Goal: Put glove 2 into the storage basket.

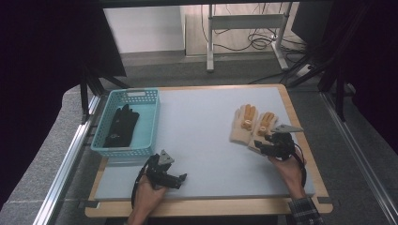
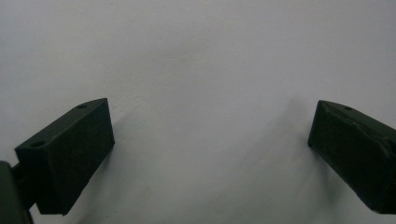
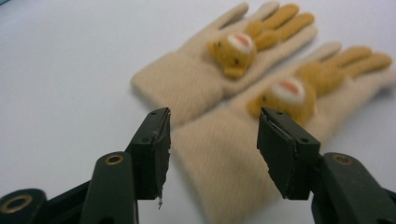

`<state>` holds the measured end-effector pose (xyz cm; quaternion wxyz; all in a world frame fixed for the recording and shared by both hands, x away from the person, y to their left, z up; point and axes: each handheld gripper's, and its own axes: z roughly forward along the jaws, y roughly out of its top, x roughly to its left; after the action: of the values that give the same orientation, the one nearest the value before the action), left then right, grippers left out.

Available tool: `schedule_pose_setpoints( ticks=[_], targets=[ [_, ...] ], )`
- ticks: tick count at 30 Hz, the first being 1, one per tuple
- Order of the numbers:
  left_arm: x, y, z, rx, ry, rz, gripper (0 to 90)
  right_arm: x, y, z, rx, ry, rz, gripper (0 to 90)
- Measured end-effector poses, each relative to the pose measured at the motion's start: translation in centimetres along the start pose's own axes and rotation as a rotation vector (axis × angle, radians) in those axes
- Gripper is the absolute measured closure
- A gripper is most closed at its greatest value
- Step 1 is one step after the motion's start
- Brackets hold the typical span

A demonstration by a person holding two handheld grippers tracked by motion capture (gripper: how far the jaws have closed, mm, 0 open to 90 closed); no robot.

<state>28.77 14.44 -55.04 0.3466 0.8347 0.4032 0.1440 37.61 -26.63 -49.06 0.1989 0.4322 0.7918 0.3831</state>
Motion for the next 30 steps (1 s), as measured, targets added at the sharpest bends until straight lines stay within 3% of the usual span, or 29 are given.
schedule_pose_setpoints(
  ticks=[9, 19, 22, 24, 28, 30],
  targets=[
    [0.0, 0.0, 0.0, -0.001, 0.000, 0.000, 0.6, -0.5, 3.4, 4.1, 0.012, -0.013, -0.013, 39.9],
    [0.0, 0.0, 0.0, -0.001, 0.000, 0.000, 0.6, -1.5, 5.0, 8.4, 0.076, -0.051, -0.013, 37.0],
    [0.0, 0.0, 0.0, -0.001, -0.001, 0.000, 0.7, -1.7, 5.1, 9.6, 0.116, -0.050, -0.033, 40.0],
    [0.0, 0.0, 0.0, 0.000, -0.001, 0.001, 0.6, -1.6, 5.1, 10.1, 0.127, -0.046, -0.034, 46.7],
    [0.0, 0.0, 0.0, 0.000, -0.001, 0.001, 0.6, -1.2, 5.5, 10.1, 0.139, -0.059, -0.054, 57.8],
    [0.0, 0.0, 0.0, -0.001, -0.001, 0.000, 0.6, -0.9, 5.8, 9.6, 0.134, -0.036, -0.066, 59.2]
  ],
)
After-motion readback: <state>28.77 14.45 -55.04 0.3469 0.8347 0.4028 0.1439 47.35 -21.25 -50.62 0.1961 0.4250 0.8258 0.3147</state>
